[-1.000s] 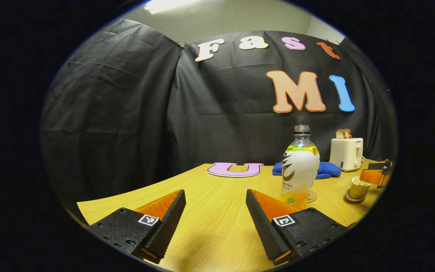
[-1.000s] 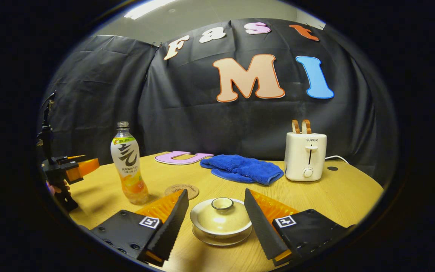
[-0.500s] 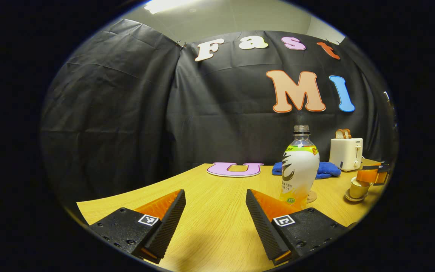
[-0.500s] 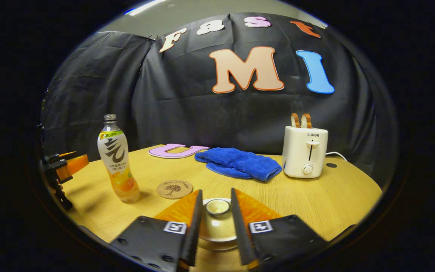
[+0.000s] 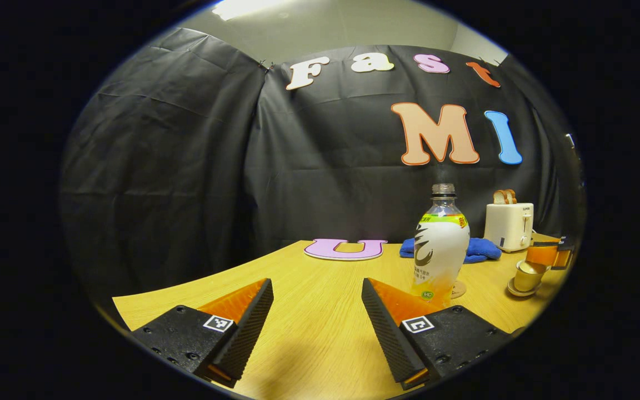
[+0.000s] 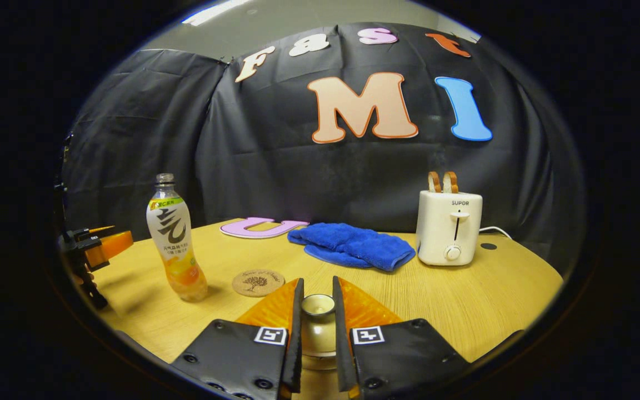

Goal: Open the teacup lid with one hand, grasp the water bottle and pour water into the teacup with the other hand; after pouring, place the water bottle on the coaster and then close the teacup lid.

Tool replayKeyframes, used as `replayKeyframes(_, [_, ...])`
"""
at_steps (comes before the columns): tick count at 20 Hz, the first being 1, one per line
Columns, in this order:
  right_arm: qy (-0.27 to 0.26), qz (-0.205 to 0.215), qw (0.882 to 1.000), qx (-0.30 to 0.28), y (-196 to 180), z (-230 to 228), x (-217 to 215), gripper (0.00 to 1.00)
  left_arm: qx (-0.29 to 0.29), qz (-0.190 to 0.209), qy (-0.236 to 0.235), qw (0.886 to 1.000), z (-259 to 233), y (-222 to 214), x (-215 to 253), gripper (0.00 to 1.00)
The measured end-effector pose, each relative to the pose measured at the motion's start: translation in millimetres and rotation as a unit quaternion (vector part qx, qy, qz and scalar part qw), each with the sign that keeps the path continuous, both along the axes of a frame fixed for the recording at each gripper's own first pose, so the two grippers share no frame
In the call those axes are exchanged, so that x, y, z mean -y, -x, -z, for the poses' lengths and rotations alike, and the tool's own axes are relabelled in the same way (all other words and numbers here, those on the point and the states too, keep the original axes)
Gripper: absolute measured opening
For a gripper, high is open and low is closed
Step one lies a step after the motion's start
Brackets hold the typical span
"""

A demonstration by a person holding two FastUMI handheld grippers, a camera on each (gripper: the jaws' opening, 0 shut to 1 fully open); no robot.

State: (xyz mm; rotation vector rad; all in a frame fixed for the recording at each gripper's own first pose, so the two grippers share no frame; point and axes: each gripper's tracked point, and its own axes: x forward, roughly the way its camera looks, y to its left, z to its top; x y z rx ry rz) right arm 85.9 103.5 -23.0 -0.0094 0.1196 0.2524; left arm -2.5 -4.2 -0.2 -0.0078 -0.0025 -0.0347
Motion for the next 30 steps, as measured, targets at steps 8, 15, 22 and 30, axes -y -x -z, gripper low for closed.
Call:
replayKeyframes(8, [-0.013, 0.012, 0.999, 0.046, 10.0, -15.2, 8.2, 0.29, 0.003, 0.09, 0.001, 0.996, -1.0, 2.2, 33.8, 0.93])
replayKeyframes(15, [-0.011, 0.048, 0.997, 0.051, 22.1, -17.3, 32.5, 0.28, 0.006, 0.204, 0.004, 0.979, -1.8, 14.7, 74.0, 0.93])
replayKeyframes(22, [-0.007, 0.097, 0.994, 0.056, 38.0, -20.0, 68.1, 0.28, 0.003, 0.256, 0.006, 0.967, -0.8, 15.3, 96.9, 0.94])
replayKeyframes(30, [-0.006, 0.108, 0.993, 0.057, 48.7, -21.2, 90.1, 0.28, -0.034, 0.265, -0.005, 0.964, 9.5, -14.2, 130.9, 0.94])
